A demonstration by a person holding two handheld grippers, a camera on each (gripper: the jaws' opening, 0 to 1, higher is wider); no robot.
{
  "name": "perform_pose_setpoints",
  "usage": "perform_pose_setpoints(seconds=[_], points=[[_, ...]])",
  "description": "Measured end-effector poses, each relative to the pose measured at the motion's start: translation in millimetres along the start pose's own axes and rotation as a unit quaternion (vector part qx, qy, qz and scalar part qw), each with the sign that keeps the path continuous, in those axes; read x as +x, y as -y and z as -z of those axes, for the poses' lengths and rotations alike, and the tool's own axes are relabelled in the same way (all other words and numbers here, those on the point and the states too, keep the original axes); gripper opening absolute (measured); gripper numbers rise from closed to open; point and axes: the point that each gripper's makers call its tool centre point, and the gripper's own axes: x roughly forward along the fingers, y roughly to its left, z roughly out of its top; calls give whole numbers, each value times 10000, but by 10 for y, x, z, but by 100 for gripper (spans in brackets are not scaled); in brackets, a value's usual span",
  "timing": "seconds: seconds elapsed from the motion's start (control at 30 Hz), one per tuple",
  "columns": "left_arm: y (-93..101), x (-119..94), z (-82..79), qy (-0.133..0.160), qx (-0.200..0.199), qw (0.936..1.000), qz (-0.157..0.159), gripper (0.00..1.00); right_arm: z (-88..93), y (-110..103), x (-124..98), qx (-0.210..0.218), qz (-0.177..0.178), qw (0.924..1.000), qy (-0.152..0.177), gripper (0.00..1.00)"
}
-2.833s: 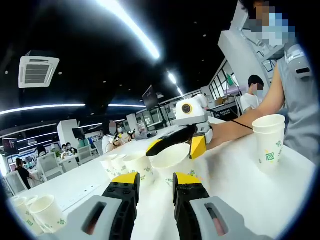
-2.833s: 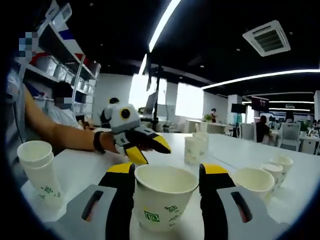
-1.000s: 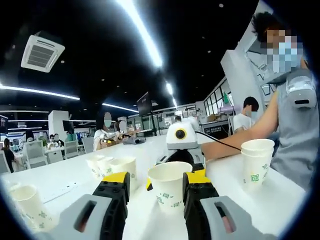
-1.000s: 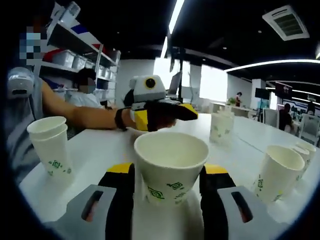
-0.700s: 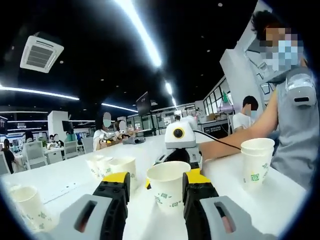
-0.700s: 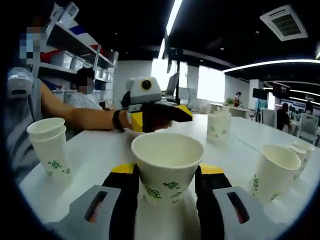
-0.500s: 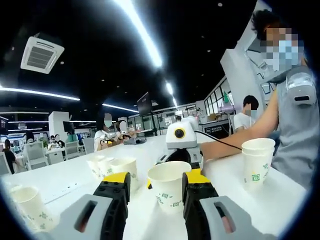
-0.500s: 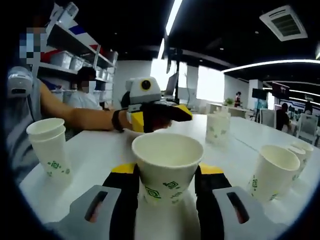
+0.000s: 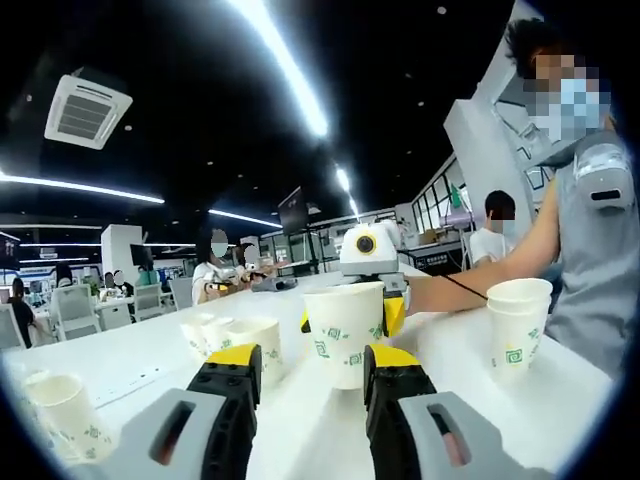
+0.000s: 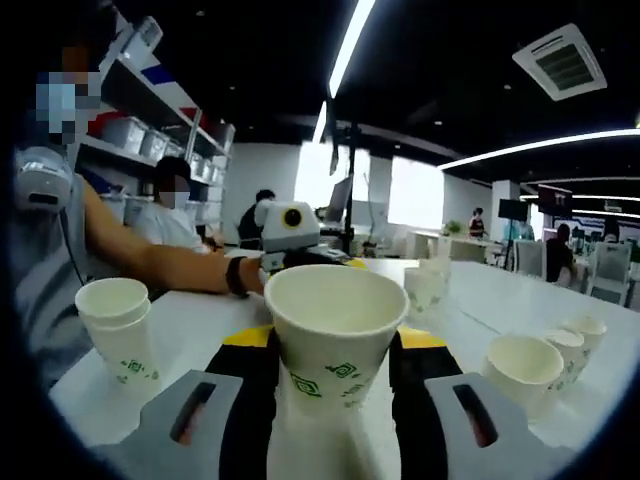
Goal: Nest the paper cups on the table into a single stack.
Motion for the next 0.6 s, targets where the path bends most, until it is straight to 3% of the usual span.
perform_pose_setpoints(seconds=[0.3, 0.47, 0.6], points=[[8, 0, -4, 15, -4, 10000, -19, 43, -447, -194, -166, -87, -228, 9985, 488, 45], [121, 39, 12, -34, 7, 10000, -30, 43, -762, -502, -214, -56, -607, 9937, 937, 45], [152, 37, -6, -13, 10, 10000, -50, 43, -842, -623, -195, -9, -813, 9911, 1053, 45]])
